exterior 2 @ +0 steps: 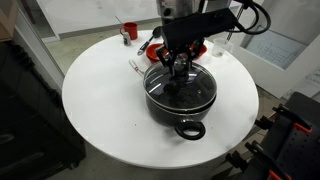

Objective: Cover the black pot with the lid on the table

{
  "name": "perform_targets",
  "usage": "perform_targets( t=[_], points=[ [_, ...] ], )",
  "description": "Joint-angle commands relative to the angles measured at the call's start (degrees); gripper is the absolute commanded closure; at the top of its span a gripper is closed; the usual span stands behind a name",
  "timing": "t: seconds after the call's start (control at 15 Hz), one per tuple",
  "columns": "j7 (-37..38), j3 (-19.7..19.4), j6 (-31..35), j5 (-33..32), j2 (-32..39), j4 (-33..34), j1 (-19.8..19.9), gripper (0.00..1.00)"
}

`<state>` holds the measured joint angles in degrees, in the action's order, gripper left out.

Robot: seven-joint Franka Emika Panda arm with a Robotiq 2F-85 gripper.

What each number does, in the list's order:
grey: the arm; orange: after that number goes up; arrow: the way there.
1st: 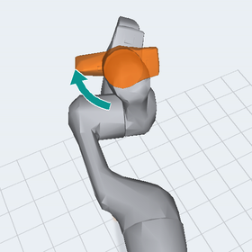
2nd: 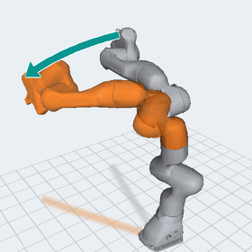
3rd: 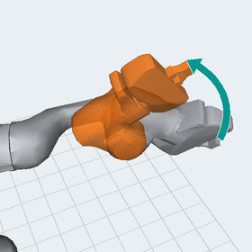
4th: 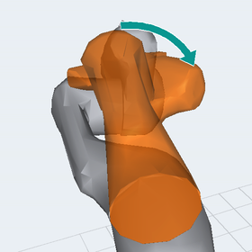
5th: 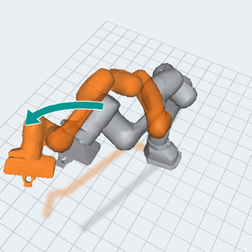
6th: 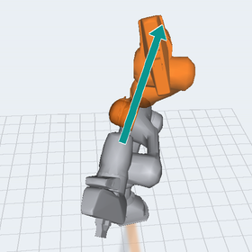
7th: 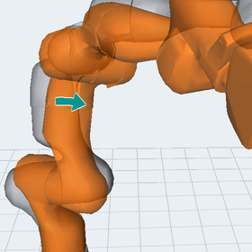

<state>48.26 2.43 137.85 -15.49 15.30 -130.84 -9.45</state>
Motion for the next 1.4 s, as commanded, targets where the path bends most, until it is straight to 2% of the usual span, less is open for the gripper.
perform_targets(
  t=[0.0,0.87,1.33],
  points=[
    [1.1,-1.2,0.6,-0.5,0.9,0.9,-1.3,0.75],
    [0.2,-1.0,1.6,-0.4,0.7,-1.2,-1.5,0.75],
    [-0.5,-1.1,3.8,-0.8,-0.9,-4.8,-1.3,0.75]
  ],
)
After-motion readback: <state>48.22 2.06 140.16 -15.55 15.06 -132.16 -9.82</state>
